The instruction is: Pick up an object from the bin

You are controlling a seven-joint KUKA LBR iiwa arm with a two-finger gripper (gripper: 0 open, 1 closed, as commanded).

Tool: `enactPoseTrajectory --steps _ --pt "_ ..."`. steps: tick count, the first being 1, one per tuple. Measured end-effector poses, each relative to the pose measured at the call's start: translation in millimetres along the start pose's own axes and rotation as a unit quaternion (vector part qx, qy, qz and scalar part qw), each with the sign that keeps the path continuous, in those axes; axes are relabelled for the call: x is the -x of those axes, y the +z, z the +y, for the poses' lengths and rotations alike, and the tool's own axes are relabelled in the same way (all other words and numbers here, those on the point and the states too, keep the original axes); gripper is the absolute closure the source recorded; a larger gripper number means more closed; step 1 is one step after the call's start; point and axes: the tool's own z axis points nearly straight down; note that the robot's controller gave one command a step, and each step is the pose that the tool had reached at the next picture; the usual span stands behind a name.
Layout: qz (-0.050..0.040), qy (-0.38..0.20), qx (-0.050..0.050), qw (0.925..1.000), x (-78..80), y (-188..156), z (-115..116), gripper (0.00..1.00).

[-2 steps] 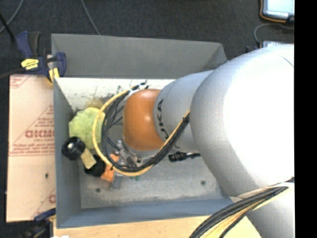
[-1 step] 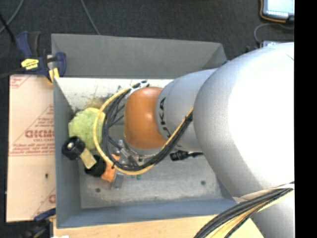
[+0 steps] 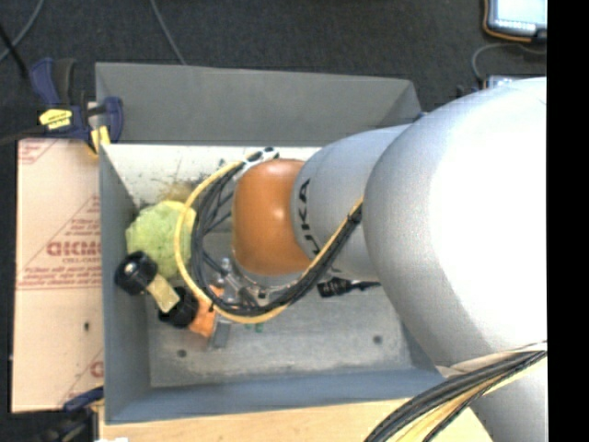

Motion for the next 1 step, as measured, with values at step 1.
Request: enactPoseTrajectory --steps 1 --pt "0.0002 0.0 0.0 1.0 0.0 -4.1 -0.5 1.0"
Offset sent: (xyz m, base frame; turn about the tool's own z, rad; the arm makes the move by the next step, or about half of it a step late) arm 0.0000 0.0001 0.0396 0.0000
